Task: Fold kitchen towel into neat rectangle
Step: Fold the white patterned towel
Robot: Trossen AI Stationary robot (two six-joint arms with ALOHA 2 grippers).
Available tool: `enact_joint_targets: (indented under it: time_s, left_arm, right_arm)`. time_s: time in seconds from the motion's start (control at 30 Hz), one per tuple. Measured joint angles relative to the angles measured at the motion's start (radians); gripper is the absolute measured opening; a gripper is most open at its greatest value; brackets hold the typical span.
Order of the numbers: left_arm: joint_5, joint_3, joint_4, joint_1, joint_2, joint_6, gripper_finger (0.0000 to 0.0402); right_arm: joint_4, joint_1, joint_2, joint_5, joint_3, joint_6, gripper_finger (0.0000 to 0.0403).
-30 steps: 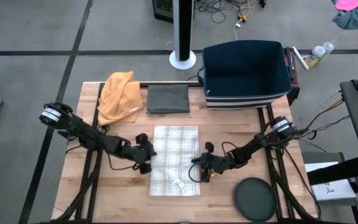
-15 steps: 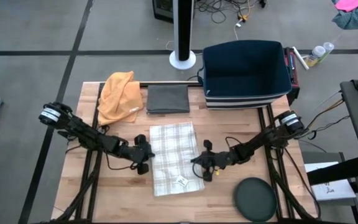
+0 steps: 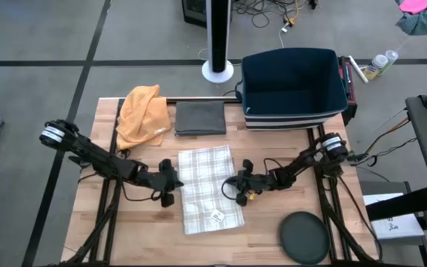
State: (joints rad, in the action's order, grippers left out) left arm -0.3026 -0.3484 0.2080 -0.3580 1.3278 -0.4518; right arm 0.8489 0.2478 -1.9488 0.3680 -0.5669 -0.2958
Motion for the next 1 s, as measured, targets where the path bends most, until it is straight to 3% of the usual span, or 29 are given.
enact_joint_targets:
  time_s: [0.4,0.57,0.73,1.0]
  left_arm:
    - [-0.055,0.01,0.103,0.011,0.124,0.005,0.0]
    - [-0.065,-0.004,0.123,0.015,0.169,0.006,0.0]
    - [-0.05,-0.029,0.061,0.008,0.104,0.037,0.0]
    - [-0.05,0.003,0.045,-0.008,-0.005,0.009,0.0]
  right_arm:
    - [-0.053,0.006,0.022,0.002,0.006,-0.045,0.0]
    - [-0.087,0.025,0.096,-0.014,0.014,0.03,0.0]
    - [-0.023,0.017,0.11,-0.009,0.015,0.093,0.0]
    - [0.142,0.016,-0.056,-0.022,0.01,0.056,0.0]
